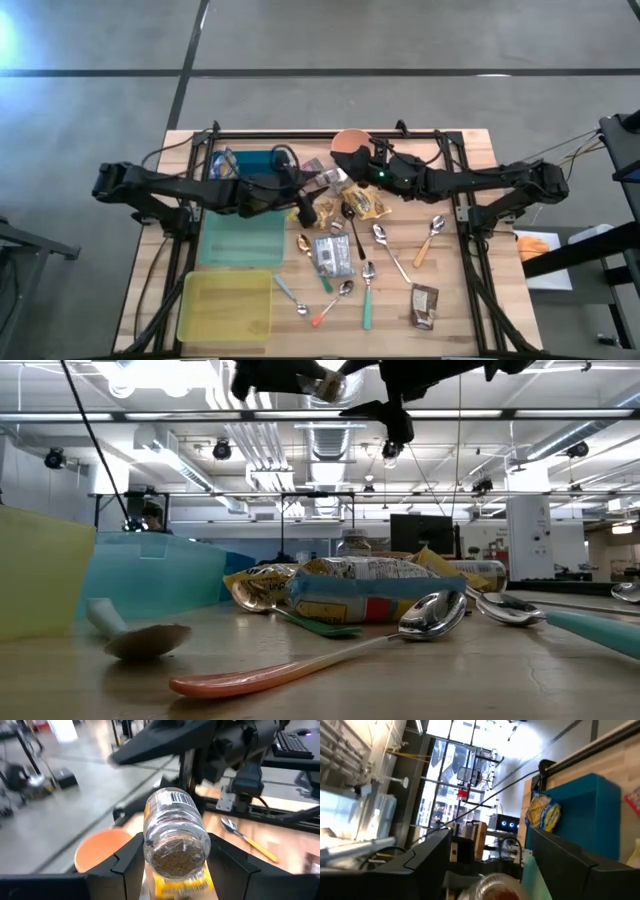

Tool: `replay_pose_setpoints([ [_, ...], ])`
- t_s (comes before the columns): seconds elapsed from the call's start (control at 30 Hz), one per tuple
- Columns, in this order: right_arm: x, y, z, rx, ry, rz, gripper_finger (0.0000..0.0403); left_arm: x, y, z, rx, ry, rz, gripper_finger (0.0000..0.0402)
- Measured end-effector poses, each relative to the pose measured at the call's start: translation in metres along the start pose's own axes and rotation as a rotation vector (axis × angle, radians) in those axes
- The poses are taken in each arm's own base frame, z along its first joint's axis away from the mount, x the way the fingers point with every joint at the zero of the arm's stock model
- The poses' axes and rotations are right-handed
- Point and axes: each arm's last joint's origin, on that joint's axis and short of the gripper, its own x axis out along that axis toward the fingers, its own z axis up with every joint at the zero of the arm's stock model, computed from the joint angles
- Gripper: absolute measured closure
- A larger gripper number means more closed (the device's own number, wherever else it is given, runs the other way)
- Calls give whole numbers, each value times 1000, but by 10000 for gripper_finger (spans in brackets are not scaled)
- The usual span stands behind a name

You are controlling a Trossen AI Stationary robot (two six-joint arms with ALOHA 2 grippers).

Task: Pick & Place Food Item
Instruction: Put the right seasoning bottle into the yellow bin

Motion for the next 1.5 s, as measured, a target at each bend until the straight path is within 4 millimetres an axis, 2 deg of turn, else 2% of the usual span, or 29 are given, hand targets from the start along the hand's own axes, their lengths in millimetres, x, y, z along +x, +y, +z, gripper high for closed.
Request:
replay_pose_setpoints([
  [0.17,-8,0,7,-119,13,-62,160,-32,18,6,-104,77,0,220],
  [0.3,-16,-1,8,-214,75,-106,161,-55,28,5,-194,170,-76,220],
  [0.53,-22,-9,6,-363,218,-175,161,-77,30,-13,-264,475,-304,220],
  [0.7,-24,-12,5,-406,268,-199,161,-87,19,-29,-257,696,-407,220],
  [0.87,-24,-14,4,-461,304,-202,161,-96,5,-39,-256,830,-473,220],
  [1.13,-28,-24,10,-471,399,-287,161,-105,-16,-57,-217,1005,-464,220],
  [1.5,-43,-20,24,-535,414,-319,161,-101,-46,-80,-163,1212,-542,220],
])
